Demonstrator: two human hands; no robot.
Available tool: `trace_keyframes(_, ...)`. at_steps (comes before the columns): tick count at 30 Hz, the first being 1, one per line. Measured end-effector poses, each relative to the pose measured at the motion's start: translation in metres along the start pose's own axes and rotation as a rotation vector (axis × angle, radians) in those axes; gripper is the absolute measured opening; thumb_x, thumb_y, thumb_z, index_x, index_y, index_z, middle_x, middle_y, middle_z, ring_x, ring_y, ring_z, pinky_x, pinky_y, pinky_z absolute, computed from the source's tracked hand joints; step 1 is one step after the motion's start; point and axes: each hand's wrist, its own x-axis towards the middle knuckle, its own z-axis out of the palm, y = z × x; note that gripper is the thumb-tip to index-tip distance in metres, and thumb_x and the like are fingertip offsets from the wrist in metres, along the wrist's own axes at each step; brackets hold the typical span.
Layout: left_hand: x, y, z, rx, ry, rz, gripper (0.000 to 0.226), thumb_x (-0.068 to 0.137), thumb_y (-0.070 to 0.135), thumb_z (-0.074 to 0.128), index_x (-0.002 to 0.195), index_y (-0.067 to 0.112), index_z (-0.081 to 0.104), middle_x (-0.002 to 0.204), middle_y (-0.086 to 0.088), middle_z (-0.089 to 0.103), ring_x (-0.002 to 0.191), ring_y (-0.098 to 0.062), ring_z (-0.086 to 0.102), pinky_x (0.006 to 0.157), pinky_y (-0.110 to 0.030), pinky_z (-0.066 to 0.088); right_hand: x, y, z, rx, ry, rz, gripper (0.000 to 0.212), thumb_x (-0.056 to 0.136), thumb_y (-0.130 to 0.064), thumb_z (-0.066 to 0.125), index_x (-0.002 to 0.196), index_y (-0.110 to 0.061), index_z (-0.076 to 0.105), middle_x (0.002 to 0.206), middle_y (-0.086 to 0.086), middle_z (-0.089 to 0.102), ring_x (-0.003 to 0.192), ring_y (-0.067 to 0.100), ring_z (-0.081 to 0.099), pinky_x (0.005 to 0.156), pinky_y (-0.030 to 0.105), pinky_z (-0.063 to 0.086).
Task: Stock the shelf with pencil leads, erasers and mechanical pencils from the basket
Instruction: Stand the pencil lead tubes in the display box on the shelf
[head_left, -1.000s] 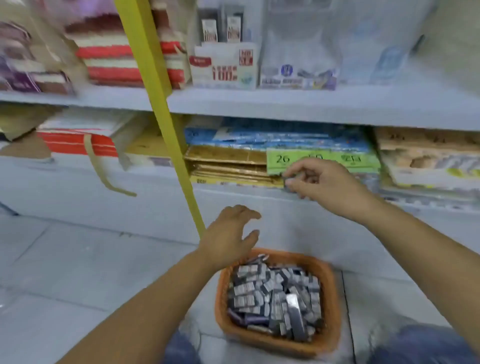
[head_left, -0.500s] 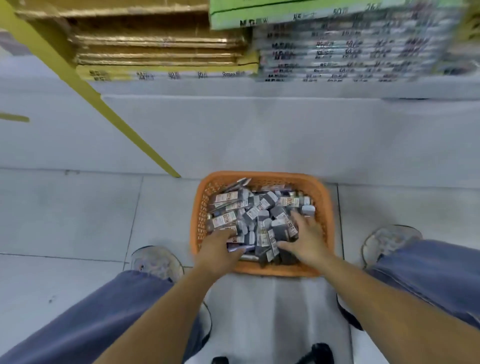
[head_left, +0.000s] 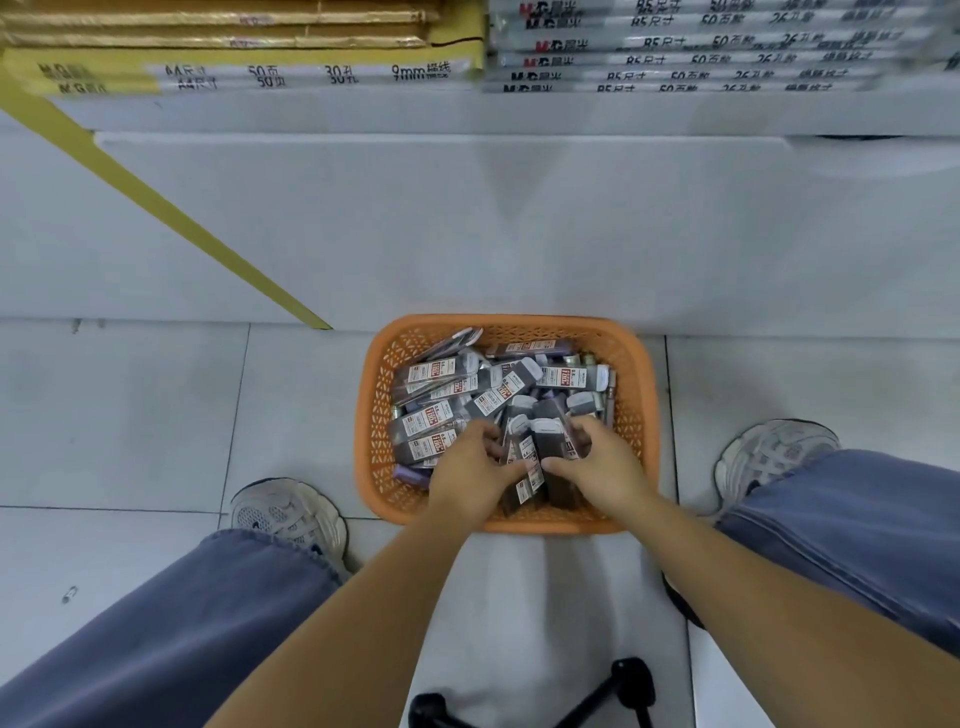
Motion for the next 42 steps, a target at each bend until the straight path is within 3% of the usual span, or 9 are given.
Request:
trace_keyframes(2,0.000,0.004,0.000,0.007,-0.009,-0.003,0.050,0.076,0.045,0.081,0.114,0.026,0.054,0.088,0.013,0.061,0.082,-0.009,0.061,0.076,-0.033,0.052,-0.001,-0.001,-0.003,0.126,-0.045,0.048,0.049,0.075,-0.020,0.080,0.118,-0.023,0.057,0.107,-0.005,0.066,0.096,0.016,0.064,0.085,0.044,0.055)
trace_keyframes(6,0.003,0.008,0.002,0.021,-0.054,-0.021,0.031,0.088,0.033,0.071,0.117,0.024,0.064,0.088,0.009,0.064,0.088,-0.015,0.065,0.084,-0.034,0.054,-0.001,-0.001,-0.005,0.270,-0.113,0.083,0.056,0.077,-0.014,0.079,0.128,-0.019,0.055,0.114,-0.002,0.065,0.104,0.014,0.062,0.096,0.041,0.051)
trace_keyframes(13,-0.001,0.003,-0.004,-0.321,-0.101,-0.106,0.015,0.095,0.020,0.063,0.109,0.023,0.061,0.111,0.003,0.070,0.099,-0.014,0.065,0.078,-0.023,0.047,0.001,-0.001,-0.005,0.490,-0.196,0.137,0.046,0.080,-0.012,0.076,0.117,-0.030,0.057,0.116,0.001,0.068,0.103,0.018,0.066,0.085,0.035,0.055)
trace_keyframes(18,-0.004,0.006,-0.011,-0.544,-0.216,-0.158,0.015,0.093,0.015,0.065,0.107,0.020,0.060,0.104,-0.005,0.075,0.089,-0.022,0.070,0.083,-0.038,0.055,0.002,-0.009,-0.007,0.580,-0.249,0.145,0.056,0.076,-0.017,0.079,0.125,-0.030,0.056,0.118,-0.002,0.069,0.109,0.021,0.065,0.097,0.046,0.050)
trace_keyframes(21,-0.007,0.009,-0.018,-0.713,-0.268,-0.151,0.023,0.092,0.011,0.069,0.113,0.015,0.062,0.108,-0.006,0.074,0.093,-0.018,0.071,0.073,-0.026,0.056,0.000,-0.020,-0.007,0.577,-0.238,0.117,0.055,0.078,-0.018,0.078,0.127,-0.025,0.054,0.112,-0.005,0.071,0.106,0.018,0.067,0.097,0.045,0.049)
trace_keyframes(24,-0.013,0.017,-0.029,-0.828,-0.332,-0.109,0.026,0.094,0.008,0.064,0.120,0.010,0.062,0.103,-0.005,0.074,0.081,-0.011,0.073,0.066,-0.024,0.057,-0.003,-0.035,-0.008,0.645,-0.241,0.115,0.044,0.082,-0.012,0.073,0.122,-0.016,0.054,0.114,0.002,0.071,0.104,0.021,0.068,0.096,0.046,0.051)
trace_keyframes(28,-0.026,0.033,-0.045,-0.881,-0.370,-0.081,0.037,0.096,0.014,0.062,0.131,0.018,0.052,0.115,-0.005,0.073,0.096,-0.019,0.073,0.083,-0.037,0.058,-0.013,-0.059,-0.014,0.740,-0.295,0.060,0.034,0.086,-0.007,0.068,0.118,-0.015,0.059,0.110,0.007,0.072,0.101,0.022,0.069,0.091,0.041,0.054)
trace_keyframes(34,-0.057,0.059,-0.083,-0.957,-0.376,-0.029,0.037,0.096,0.020,0.063,0.130,0.031,0.055,0.126,-0.003,0.069,0.113,-0.029,0.067,0.083,-0.050,0.059,-0.044,-0.108,-0.026,0.656,-0.264,-0.116,0.024,0.091,-0.010,0.063,0.112,-0.021,0.062,0.111,0.004,0.071,0.102,0.021,0.068,0.090,0.040,0.054)
trace_keyframes(42,-0.127,0.116,-0.167,-0.897,-0.351,0.213,0.035,0.086,0.030,0.068,0.119,0.021,0.064,0.117,-0.008,0.073,0.104,-0.027,0.071,0.081,-0.039,0.060,-0.118,-0.211,-0.076,0.348,-0.183,-0.466,0.017,0.085,-0.027,0.072,0.102,-0.029,0.070,0.095,-0.008,0.074,0.085,0.009,0.070,0.077,0.026,0.055)
